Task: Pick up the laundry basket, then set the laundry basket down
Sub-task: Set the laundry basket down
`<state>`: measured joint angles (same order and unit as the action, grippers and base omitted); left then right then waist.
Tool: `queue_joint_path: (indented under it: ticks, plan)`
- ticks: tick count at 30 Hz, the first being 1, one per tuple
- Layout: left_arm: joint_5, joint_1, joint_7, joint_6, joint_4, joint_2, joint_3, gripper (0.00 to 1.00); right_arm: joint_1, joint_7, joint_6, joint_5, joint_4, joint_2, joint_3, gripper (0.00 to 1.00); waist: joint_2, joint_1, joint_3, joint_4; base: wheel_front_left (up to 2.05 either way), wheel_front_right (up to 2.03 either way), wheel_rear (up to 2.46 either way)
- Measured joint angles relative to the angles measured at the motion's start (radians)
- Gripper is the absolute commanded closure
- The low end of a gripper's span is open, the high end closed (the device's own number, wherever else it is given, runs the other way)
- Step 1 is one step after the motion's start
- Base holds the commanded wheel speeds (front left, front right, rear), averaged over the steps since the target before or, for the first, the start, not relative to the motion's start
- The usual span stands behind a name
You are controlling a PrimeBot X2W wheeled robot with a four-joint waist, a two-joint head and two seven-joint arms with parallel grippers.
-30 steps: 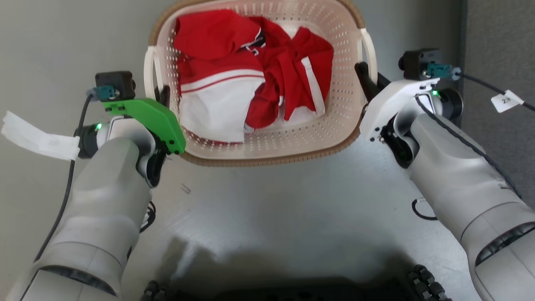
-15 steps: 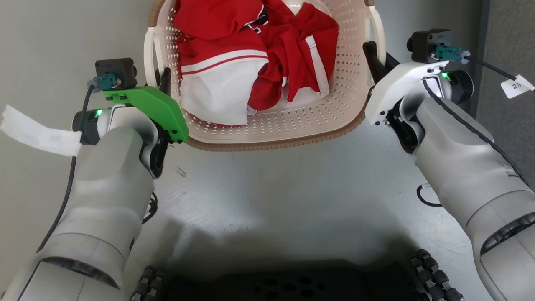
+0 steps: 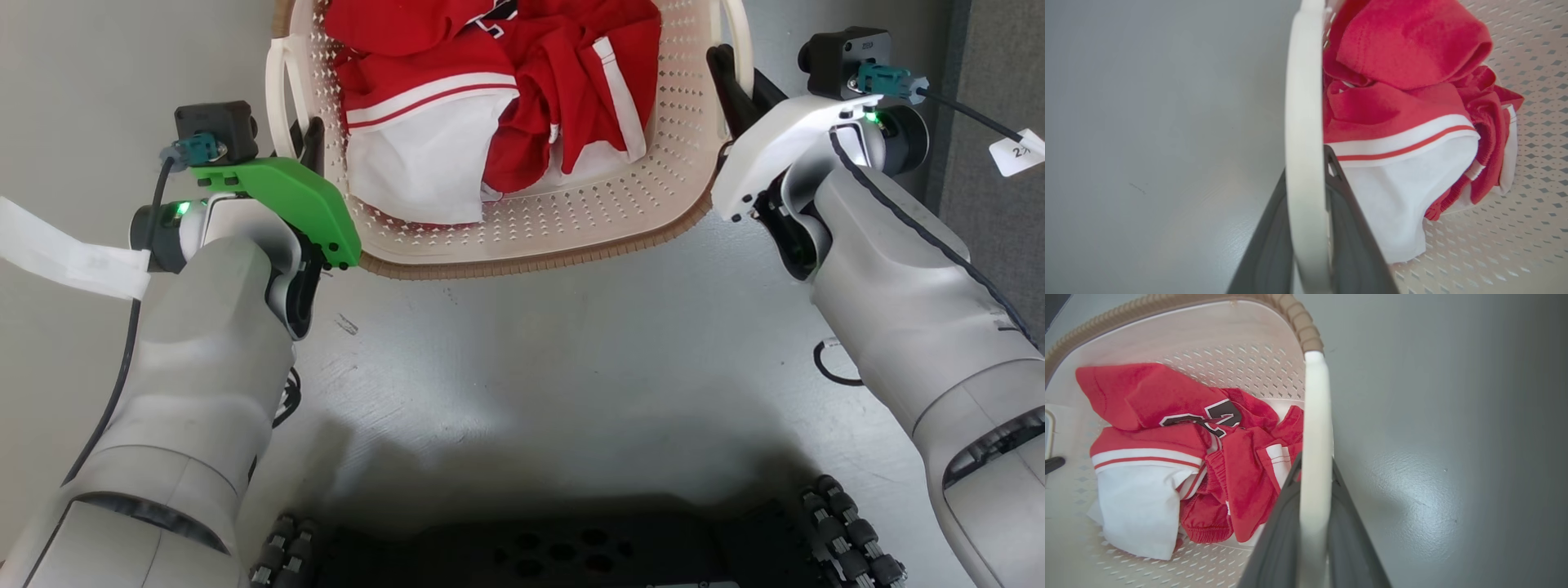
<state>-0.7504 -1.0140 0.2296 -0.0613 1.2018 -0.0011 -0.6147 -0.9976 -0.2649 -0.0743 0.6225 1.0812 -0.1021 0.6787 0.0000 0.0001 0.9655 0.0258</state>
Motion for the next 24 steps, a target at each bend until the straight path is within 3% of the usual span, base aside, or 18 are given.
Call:
queue_joint_path:
  ticks: [19, 20, 21, 22, 23, 24]
  plan:
    - [0.007, -0.009, 0.001, -0.018, 0.025, -0.002, -0.008, 0.99, 0.003, 0.002, 0.002, -0.015, 0.0, 0.005, -0.019, 1.0, 0.0001, 0.0, -0.003, 0.0, 0.0, 0.0, 0.0]
    - [0.007, -0.01, 0.001, -0.018, 0.026, -0.003, -0.009, 0.2, 0.003, 0.002, 0.002, -0.015, 0.003, 0.007, -0.021, 1.0, 0.0001, 0.0, -0.005, 0.0, 0.0, 0.0, 0.0]
    - [0.007, -0.01, 0.001, -0.019, 0.028, -0.003, -0.009, 0.0, 0.003, 0.002, 0.002, -0.015, 0.006, 0.007, -0.021, 0.74, 0.0, 0.0, -0.006, 0.001, 0.0, 0.0, 0.0]
    - [0.007, -0.01, 0.001, -0.019, 0.031, -0.002, -0.008, 0.0, 0.004, 0.003, 0.002, -0.015, 0.005, 0.006, -0.021, 0.06, 0.0, 0.0, -0.008, 0.001, 0.0, 0.0, 0.0]
    - [0.007, -0.01, 0.001, -0.019, 0.035, 0.001, -0.008, 0.0, 0.005, 0.003, 0.001, -0.015, 0.006, 0.003, -0.025, 0.0, 0.0, 0.0, -0.01, 0.002, 0.0, 0.0, 0.0]
    - [0.007, -0.01, 0.001, -0.02, 0.038, 0.006, -0.009, 0.0, 0.007, 0.003, 0.001, -0.015, 0.008, -0.002, -0.026, 0.0, 0.0, 0.0, -0.012, 0.002, 0.0, 0.0, 0.0]
